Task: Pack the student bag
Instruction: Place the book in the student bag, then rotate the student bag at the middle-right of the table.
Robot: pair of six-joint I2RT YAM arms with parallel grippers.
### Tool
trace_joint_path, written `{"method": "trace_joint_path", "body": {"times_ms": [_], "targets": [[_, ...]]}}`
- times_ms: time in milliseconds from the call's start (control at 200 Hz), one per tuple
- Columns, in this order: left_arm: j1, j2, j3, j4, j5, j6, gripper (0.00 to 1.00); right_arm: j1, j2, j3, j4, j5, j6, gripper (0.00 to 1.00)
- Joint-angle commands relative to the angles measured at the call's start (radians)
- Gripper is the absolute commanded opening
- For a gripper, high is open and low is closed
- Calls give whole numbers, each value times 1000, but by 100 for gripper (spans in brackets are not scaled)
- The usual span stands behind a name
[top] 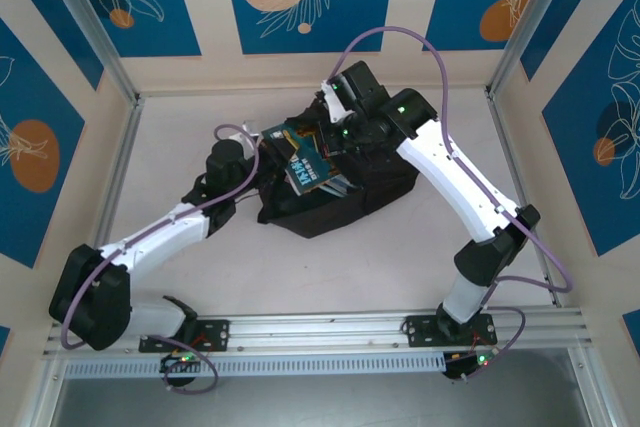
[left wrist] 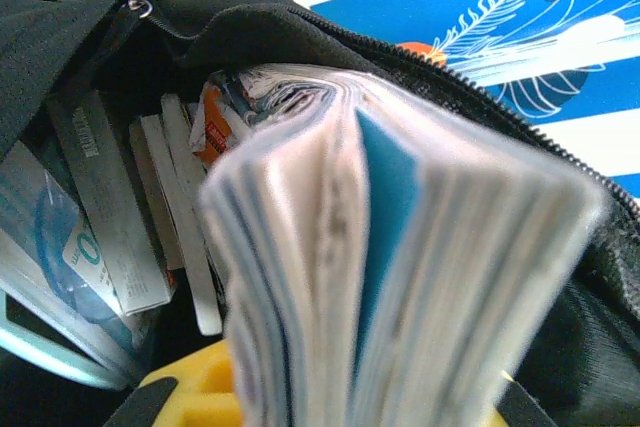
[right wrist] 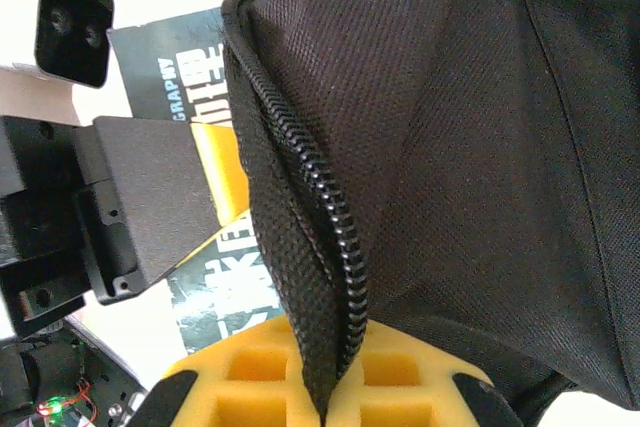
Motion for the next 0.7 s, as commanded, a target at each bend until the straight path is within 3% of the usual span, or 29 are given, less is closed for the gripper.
{"method": "trace_joint_path", "body": {"times_ms": [0, 115, 195, 420, 560, 695], "targets": [[4, 31, -25, 246, -48, -45, 0, 25, -7, 55, 22, -86, 13, 0], [-6, 168, 39, 365, -2, -78, 0, 48, 21, 64, 10, -103, 14, 0], [-23, 259, 127, 356, 21, -72, 0, 60, 40, 78, 5, -95, 12, 0], [-123, 403, 385, 61, -17, 48, 0, 62, 85, 119, -5, -40, 33, 0], [-151, 488, 478, -28, 16, 33, 31, 52, 87, 111, 2, 25, 42, 0], [-126, 425, 433, -87, 34, 62, 58, 11, 55, 55, 1, 65, 58, 0]]}}
